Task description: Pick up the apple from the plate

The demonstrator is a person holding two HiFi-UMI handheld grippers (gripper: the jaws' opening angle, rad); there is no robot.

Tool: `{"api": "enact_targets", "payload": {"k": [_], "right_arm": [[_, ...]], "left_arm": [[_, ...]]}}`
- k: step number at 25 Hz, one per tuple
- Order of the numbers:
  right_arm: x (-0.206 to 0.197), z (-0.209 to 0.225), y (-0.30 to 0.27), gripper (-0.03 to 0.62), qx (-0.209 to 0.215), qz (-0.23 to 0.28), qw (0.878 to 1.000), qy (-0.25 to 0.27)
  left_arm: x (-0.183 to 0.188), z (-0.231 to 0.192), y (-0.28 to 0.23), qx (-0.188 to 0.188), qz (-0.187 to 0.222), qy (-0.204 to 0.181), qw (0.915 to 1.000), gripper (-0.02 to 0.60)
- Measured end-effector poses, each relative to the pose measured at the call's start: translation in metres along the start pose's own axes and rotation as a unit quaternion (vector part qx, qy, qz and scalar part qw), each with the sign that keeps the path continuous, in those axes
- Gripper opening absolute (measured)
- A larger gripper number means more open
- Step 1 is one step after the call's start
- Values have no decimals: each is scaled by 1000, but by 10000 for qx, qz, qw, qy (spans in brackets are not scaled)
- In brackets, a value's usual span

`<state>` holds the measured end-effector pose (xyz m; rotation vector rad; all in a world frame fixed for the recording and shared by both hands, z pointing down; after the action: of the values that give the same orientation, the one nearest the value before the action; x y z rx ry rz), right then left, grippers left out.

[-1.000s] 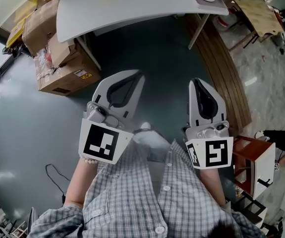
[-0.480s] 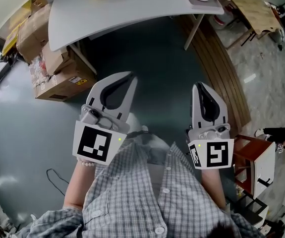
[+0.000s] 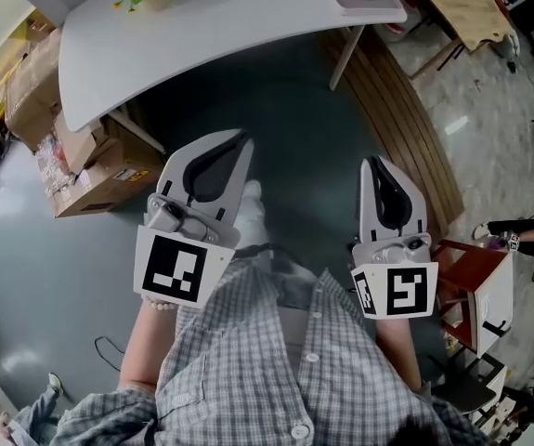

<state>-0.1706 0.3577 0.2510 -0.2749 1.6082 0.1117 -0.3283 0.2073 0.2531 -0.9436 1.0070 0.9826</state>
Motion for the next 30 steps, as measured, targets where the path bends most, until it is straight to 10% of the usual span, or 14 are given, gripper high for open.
{"api": "enact_targets", "payload": {"k": [30], "right_arm": [[34, 76, -180, 31, -1137, -90, 9933, 157]], "left_arm": [[0, -149, -193, -898, 355, -98, 9953, 9]]}}
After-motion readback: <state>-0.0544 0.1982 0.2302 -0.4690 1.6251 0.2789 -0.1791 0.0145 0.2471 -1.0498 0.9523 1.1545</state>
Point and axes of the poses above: the fingertips, and each gripper's own axes: y backward along the fingers, z to its right, x out of its top, the point moved 7 cm from there along y, backward along the fingers, and after that the axes turned 8 degrees about -y, right-handed, at the moved point
